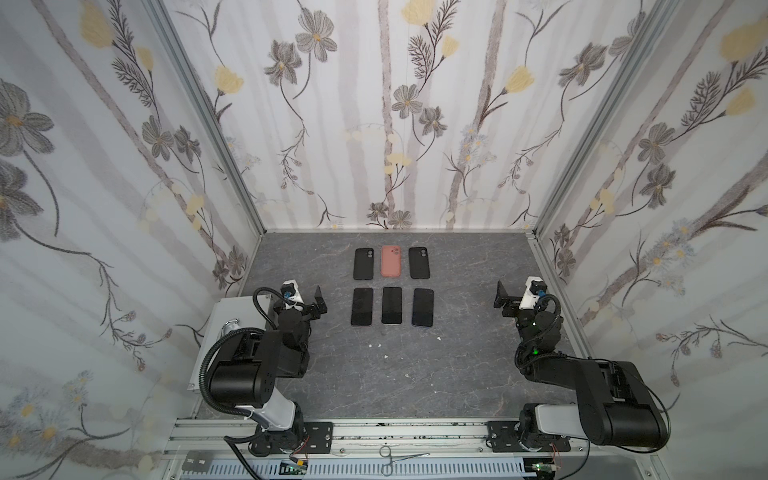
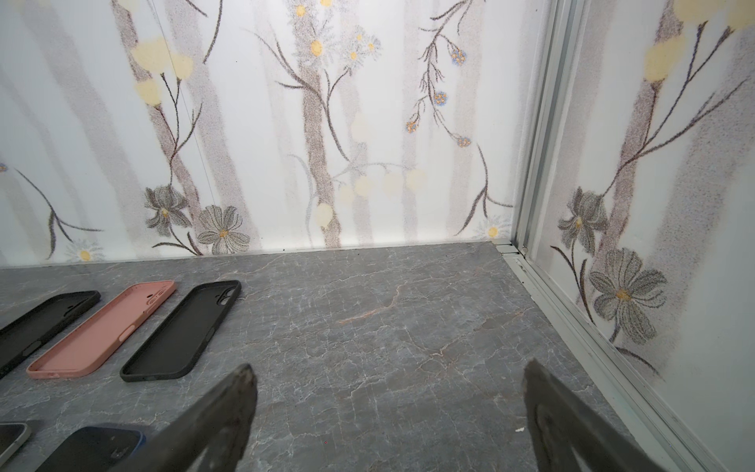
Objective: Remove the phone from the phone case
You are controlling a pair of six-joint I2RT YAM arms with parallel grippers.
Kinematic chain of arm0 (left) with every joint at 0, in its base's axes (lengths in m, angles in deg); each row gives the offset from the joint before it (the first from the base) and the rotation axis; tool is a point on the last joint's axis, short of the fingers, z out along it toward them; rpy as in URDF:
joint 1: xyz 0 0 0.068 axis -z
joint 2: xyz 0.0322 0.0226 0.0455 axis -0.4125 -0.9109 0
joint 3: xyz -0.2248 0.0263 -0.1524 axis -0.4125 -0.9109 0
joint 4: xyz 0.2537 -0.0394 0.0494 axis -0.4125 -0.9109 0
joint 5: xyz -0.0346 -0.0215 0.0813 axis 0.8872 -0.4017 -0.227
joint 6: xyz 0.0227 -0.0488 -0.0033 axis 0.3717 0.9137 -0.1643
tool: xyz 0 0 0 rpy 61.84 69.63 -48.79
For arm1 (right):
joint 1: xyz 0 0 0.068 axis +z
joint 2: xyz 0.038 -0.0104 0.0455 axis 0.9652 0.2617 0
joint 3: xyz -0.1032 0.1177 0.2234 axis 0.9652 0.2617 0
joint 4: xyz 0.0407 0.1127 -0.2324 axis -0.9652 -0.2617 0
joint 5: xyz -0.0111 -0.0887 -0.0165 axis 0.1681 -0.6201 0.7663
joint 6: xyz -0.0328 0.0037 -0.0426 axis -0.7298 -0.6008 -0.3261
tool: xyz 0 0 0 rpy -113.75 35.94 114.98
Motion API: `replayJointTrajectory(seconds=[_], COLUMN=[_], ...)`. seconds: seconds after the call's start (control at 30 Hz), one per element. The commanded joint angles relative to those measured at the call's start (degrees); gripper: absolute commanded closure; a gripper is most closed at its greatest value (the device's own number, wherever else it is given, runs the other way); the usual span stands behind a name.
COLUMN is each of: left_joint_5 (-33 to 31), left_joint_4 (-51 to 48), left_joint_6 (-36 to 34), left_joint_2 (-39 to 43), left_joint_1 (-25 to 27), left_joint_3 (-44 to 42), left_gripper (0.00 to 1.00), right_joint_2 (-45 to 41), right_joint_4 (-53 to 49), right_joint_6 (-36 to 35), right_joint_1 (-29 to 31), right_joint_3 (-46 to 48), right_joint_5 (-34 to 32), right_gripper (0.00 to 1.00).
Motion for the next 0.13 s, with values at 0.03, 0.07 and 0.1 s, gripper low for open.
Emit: replayJointTrajectory(seconds=[0.03, 0.07, 0.1], left_joint_5=[-0.4, -0.3, 1.6], left_joint_4=[0.5, 0.5, 0.5], left_joint_6=[0.0, -0.1, -0.7], left_joint_2=[-0.2, -0.1, -0.1], left_joint_1=[0.1, 0.1, 0.2], left_joint_3=[0.6, 0.5, 0.5], left_gripper=[0.0, 0.0, 0.0], right_joint_2=[0.2, 0.2, 0.2], right_joint_4=[1.8, 1.8, 1.8], right_joint_6=[-1.1, -1.1, -1.1], right_joint_1=[0.0, 0.0, 0.0], right_joint_3=[-0.4, -0.4, -0.4], right_joint_5=[0.4, 0.4, 0.4], right_gripper=[0.0, 0.0, 0.0])
